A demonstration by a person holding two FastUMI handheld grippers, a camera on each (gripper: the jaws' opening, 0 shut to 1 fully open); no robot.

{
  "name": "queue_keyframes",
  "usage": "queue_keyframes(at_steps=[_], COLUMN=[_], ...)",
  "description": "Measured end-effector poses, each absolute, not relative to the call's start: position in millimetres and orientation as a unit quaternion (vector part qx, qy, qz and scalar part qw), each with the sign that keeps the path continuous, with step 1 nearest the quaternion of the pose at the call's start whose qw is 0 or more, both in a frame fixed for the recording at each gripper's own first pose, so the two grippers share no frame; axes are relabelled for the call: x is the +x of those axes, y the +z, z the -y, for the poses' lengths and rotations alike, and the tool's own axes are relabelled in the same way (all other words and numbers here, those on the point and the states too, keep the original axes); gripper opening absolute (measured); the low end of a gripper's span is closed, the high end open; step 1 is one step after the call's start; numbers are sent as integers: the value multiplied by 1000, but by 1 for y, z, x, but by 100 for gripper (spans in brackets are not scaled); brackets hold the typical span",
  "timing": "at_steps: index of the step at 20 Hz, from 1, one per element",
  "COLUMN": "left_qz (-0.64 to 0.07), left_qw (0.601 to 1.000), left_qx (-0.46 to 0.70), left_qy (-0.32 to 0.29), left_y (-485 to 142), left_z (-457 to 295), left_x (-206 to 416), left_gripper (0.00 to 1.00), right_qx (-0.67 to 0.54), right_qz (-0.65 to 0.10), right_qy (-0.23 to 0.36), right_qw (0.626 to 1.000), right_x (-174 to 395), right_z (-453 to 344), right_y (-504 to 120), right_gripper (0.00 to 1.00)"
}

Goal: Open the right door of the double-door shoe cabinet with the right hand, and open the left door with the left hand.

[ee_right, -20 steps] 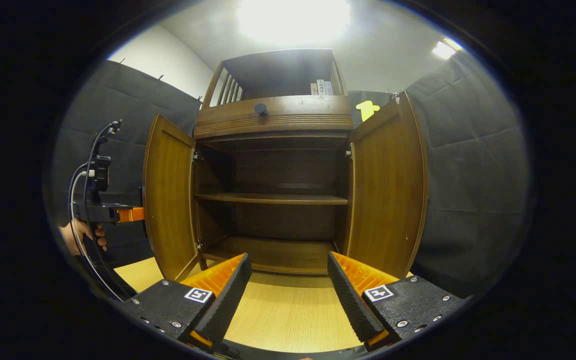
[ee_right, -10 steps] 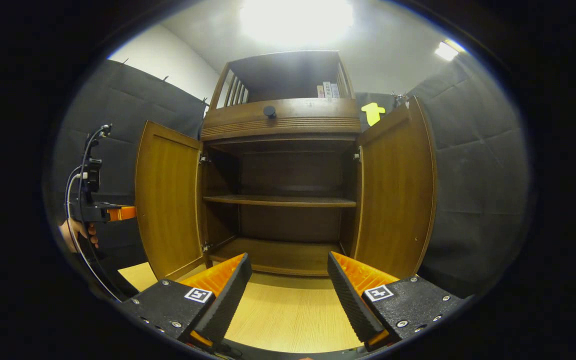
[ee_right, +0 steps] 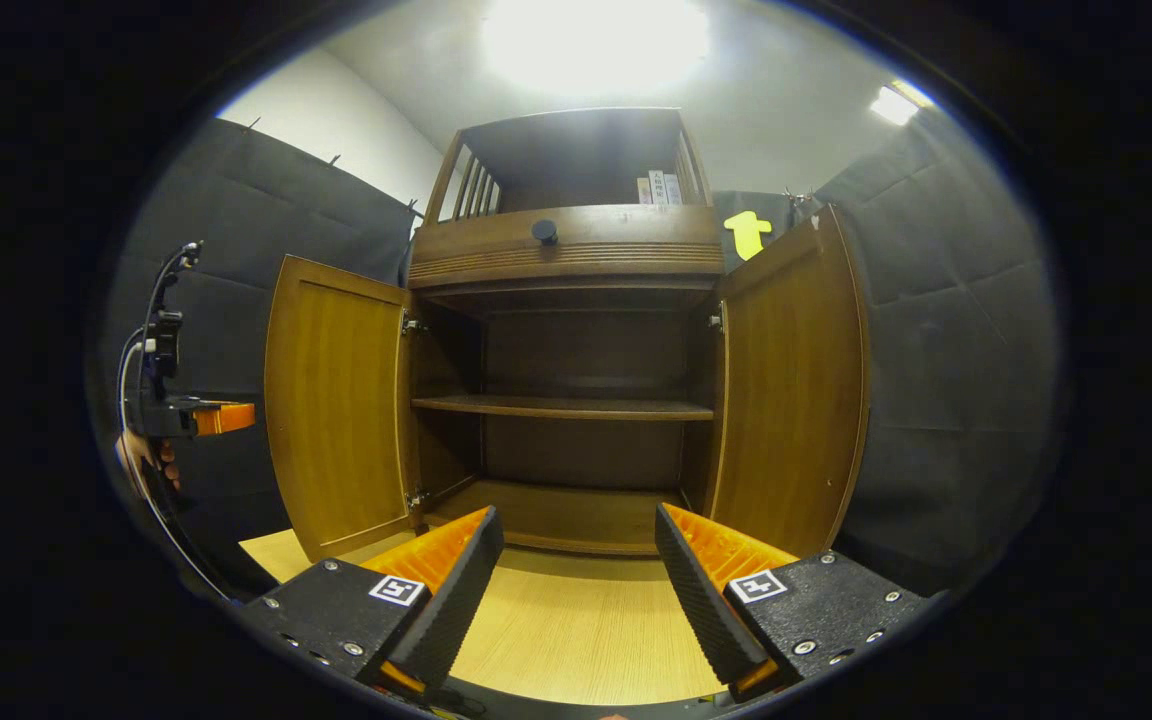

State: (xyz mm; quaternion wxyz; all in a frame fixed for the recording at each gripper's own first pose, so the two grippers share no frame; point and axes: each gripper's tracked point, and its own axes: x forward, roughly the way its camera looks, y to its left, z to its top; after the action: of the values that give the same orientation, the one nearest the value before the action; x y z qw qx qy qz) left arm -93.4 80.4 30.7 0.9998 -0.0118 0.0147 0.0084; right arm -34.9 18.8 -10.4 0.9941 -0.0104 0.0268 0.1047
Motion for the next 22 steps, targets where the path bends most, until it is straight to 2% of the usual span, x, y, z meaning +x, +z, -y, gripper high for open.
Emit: queue_keyframes(at_steps=[6, 7, 10, 11, 13, 17, 18, 19, 20, 22], left_qz=[-8, -8, -8, -8, -12, -20, -22, -24, -24, -30], left_qw=[999, 999, 998, 998, 997, 996, 996, 996, 997, 996], left_qx=[-18, -20, -21, -18, -14, -16, -20, -23, -25, -29], left_qy=[-32, -38, -57, -64, -73, -80, -79, -77, -75, -76], left_y=[66, 71, 75, 75, 73, 73, 73, 72, 73, 70], left_z=[-83, -83, -82, -80, -80, -79, -78, -79, -78, -78], left_x=[-103, -105, -104, -103, -103, -104, -104, -104, -103, -102], left_gripper=[23, 18, 23, 18, 18, 18, 23, 23, 18, 21], right_qx=[-4, -2, 4, 6, 9, 15, 17, 18, 17, 19], right_qz=[-26, -25, -23, -21, -20, -23, -25, -26, -27, -29], right_qy=[86, 81, 69, 66, 61, 52, 50, 50, 48, 46], right_qw=[996, 996, 997, 998, 998, 998, 998, 998, 998, 998], right_x=[-42, -42, -45, -46, -48, -54, -57, -58, -61, -65], right_z=[-9, -5, 3, 6, 11, 19, 21, 20, 20, 20], right_y=[-8, -7, -6, -5, -5, -11, -12, -14, -16, -19], right_gripper=[94, 94, 94, 94, 94, 94, 94, 94, 94, 94])
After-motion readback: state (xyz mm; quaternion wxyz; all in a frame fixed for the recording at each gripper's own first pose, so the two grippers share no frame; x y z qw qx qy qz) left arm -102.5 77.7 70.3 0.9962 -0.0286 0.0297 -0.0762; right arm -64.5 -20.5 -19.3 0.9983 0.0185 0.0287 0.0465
